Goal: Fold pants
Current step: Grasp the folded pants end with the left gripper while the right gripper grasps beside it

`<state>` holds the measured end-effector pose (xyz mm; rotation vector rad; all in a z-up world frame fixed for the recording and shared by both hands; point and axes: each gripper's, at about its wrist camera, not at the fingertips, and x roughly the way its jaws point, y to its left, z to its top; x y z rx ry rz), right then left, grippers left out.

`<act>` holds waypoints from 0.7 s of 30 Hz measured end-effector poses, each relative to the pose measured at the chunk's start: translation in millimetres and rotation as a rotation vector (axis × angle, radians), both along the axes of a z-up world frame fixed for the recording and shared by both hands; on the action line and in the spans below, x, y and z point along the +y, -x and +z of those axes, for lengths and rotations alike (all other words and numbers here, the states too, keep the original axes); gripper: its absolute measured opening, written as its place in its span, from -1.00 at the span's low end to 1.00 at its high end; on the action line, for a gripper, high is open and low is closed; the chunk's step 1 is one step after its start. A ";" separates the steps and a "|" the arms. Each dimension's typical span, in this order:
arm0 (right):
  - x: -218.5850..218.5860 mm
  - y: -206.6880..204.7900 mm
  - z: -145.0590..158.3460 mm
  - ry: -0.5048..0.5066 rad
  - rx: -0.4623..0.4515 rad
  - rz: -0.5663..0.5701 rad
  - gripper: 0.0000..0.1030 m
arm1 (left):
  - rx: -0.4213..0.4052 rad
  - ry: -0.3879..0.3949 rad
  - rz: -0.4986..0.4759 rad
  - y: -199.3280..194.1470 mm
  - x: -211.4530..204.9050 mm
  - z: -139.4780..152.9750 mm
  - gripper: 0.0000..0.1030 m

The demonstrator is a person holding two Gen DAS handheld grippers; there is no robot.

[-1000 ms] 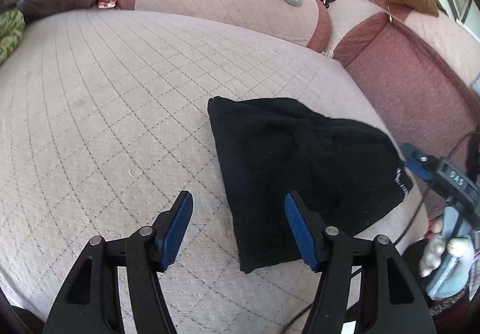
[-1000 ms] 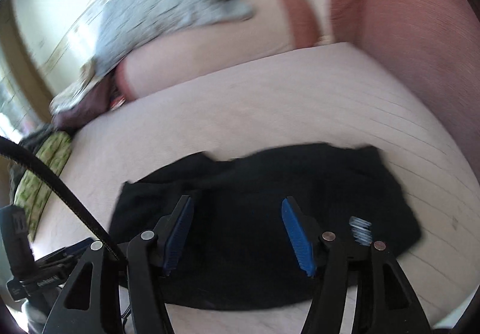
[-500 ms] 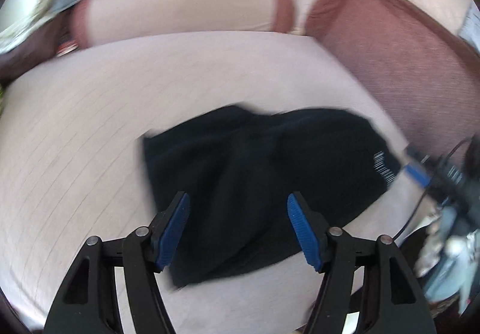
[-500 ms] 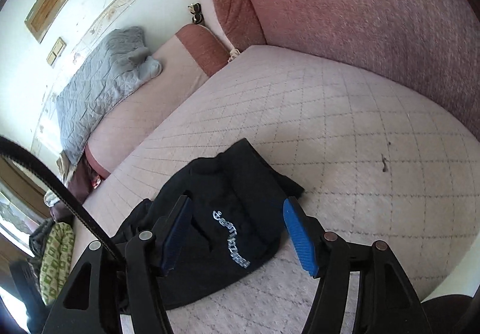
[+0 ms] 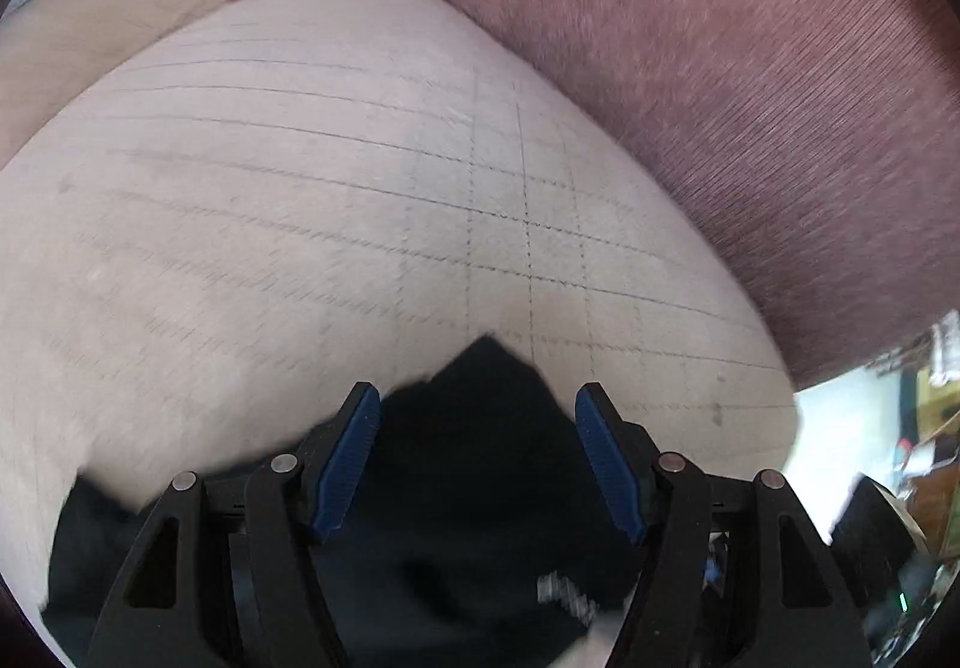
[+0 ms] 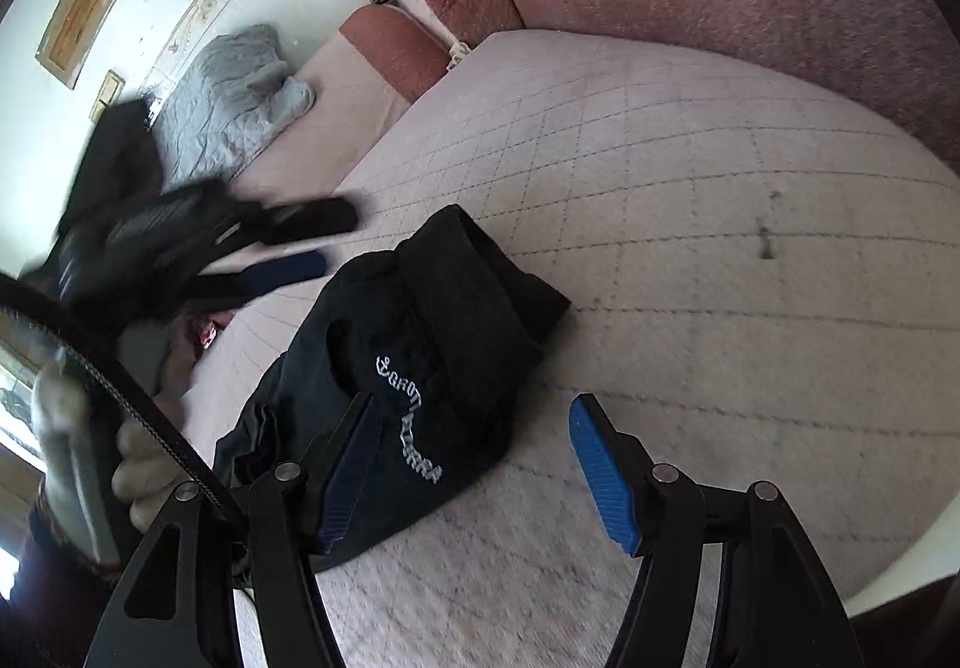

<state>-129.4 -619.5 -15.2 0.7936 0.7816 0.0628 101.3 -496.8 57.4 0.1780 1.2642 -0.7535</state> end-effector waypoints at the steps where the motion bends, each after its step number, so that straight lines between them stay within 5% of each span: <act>1: 2.2 -4.4 -1.0 0.006 -0.009 0.005 0.37 | 0.017 -0.025 -0.024 -2.4 -9.2 -8.3 0.30; 6: 12.8 -18.1 -2.5 0.041 -0.033 0.002 0.51 | 0.023 -0.174 -0.088 -2.8 -37.8 -37.0 0.33; 8: 14.4 -19.1 -1.2 0.034 -0.038 -0.001 0.52 | -0.006 -0.186 -0.095 1.5 -38.7 -30.5 0.02; 9: 14.4 -19.6 -0.2 0.020 -0.039 -0.003 0.34 | -0.016 -0.185 -0.097 3.4 -37.1 -26.9 -0.27; 10: 13.4 -19.4 0.3 -0.007 -0.043 -0.004 -0.09 | -0.022 -0.174 -0.094 5.3 -32.5 -22.0 -0.35; 12: 10.6 -17.9 1.6 -0.071 -0.054 0.005 -0.40 | -0.038 -0.127 -0.084 11.2 -16.8 -8.3 -0.44; 15: 19.3 -10.0 21.0 -0.081 -0.123 0.057 -0.46 | -0.079 -0.048 -0.055 24.5 18.3 19.4 -0.53; 21: 95.6 6.4 81.3 0.163 -0.246 0.246 -0.48 | -0.107 0.151 0.067 43.4 118.5 71.7 -0.53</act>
